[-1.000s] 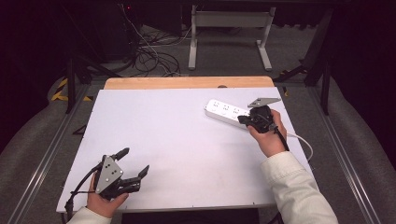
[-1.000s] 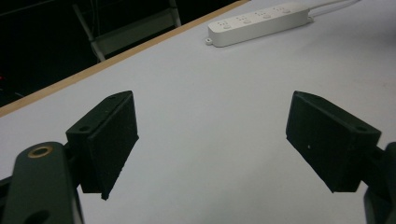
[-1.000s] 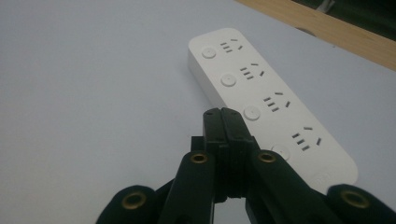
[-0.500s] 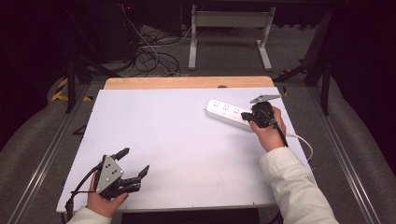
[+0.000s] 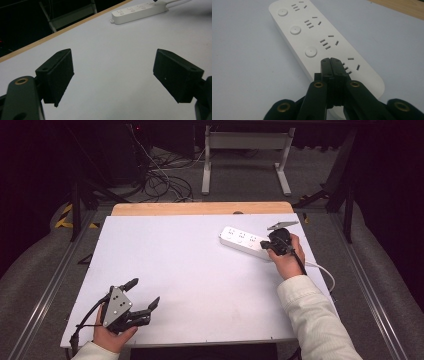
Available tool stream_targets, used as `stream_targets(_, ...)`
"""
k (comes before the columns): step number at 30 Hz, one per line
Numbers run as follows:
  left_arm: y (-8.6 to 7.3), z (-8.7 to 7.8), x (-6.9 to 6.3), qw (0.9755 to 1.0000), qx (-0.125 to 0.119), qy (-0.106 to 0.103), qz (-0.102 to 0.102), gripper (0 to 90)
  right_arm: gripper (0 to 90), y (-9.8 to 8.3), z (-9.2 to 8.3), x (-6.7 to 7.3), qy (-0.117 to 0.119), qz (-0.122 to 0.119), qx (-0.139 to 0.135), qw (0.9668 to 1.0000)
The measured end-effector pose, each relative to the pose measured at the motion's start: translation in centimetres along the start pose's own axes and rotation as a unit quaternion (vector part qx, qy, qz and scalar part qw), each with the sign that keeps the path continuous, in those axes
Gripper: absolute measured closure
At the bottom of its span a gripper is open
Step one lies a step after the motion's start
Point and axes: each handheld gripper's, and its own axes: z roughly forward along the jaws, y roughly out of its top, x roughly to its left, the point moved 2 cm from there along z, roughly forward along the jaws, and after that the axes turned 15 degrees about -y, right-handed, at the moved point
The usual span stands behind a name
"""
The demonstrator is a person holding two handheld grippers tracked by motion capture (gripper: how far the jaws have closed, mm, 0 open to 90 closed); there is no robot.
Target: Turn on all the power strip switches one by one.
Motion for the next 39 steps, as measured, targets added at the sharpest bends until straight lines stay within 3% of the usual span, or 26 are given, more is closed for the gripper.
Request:
stream_targets(16, 0.0, 0.0, 0.1, 1.0, 0.002, 0.003, 0.004, 16.9, 90.0, -0.2, 0.9, 0.2, -0.008, -0.013, 0.008, 0.9999)
stream_targets(30, 0.0, -0.1, 0.0, 1.0, 0.001, 0.002, 0.005, 16.9, 90.0, -0.3, 1.0, 0.6, -0.021, -0.006, 0.015, 0.9997)
stream_targets(39, 0.0, -0.1, -0.1, 1.0, -0.002, 0.0, 0.002, 16.9, 90.0, -0.3, 1.2, 0.4, -0.015, 0.018, 0.022, 0.9995)
